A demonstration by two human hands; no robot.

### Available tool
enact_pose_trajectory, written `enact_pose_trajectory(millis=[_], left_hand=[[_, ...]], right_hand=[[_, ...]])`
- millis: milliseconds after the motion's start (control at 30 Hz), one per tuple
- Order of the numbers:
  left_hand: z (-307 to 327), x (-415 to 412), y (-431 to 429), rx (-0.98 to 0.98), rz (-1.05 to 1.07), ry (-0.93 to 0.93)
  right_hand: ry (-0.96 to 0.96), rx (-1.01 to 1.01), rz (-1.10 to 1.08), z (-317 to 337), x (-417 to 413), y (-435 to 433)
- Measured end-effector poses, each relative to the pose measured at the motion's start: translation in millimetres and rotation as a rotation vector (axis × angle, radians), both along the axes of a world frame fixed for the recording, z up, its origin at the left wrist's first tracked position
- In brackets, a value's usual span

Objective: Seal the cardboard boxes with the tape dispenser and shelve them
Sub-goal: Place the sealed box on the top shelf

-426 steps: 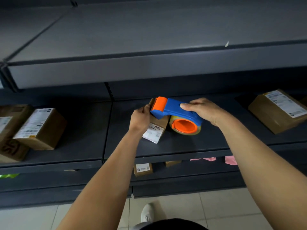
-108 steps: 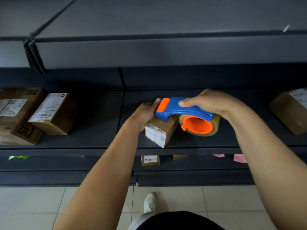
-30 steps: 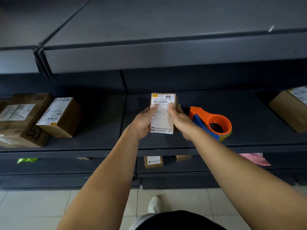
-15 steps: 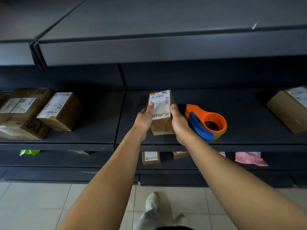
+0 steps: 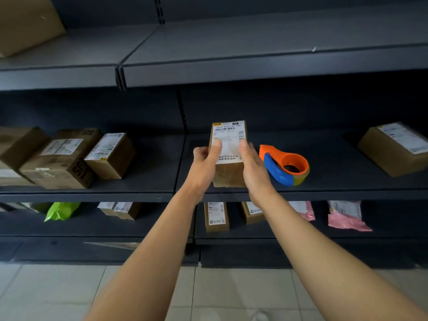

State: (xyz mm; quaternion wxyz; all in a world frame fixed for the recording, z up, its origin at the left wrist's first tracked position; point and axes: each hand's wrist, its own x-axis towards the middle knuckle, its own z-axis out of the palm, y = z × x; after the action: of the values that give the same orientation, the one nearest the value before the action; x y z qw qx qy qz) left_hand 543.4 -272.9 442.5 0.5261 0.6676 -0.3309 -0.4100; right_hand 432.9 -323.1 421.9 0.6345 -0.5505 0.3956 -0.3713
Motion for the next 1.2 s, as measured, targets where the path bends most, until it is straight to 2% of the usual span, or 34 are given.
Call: enact_pose_trajectory(millis=[133, 267, 567, 800, 933, 1200], left_hand=[[19.0, -3.7, 50.7, -0.094, -0.074, -0.096], [43.1, -5.5, 95.3, -0.197, -0.060, -0.142], [140.0, -9.7, 153.3, -0.477, -0.110, -0.344], [208.7, 6.9, 83.8, -0.594, -0.138, -0.434], [219.5, 24.2, 30.8, -0.569, -0.186, -0.432], [209.1, 47.2, -43.9, -0.406, -0.070, -0.410]], right_hand=[[-0.036, -0.151, -0.008, 21.1, -0.7, 50.4], [-0.136, -0.229, -0.020, 42.3, 0.5, 95.5], [-0.306, -0.428, -0.036, 134.0, -6.5, 148.4], [-0.237, -0.441, -0.140, 211.7, 12.6, 76.1], [-0.158, -0.449, -0.123, 234.8, 26.4, 18.0], [-0.091, -0.306, 0.026, 229.4, 48.3, -59.1]])
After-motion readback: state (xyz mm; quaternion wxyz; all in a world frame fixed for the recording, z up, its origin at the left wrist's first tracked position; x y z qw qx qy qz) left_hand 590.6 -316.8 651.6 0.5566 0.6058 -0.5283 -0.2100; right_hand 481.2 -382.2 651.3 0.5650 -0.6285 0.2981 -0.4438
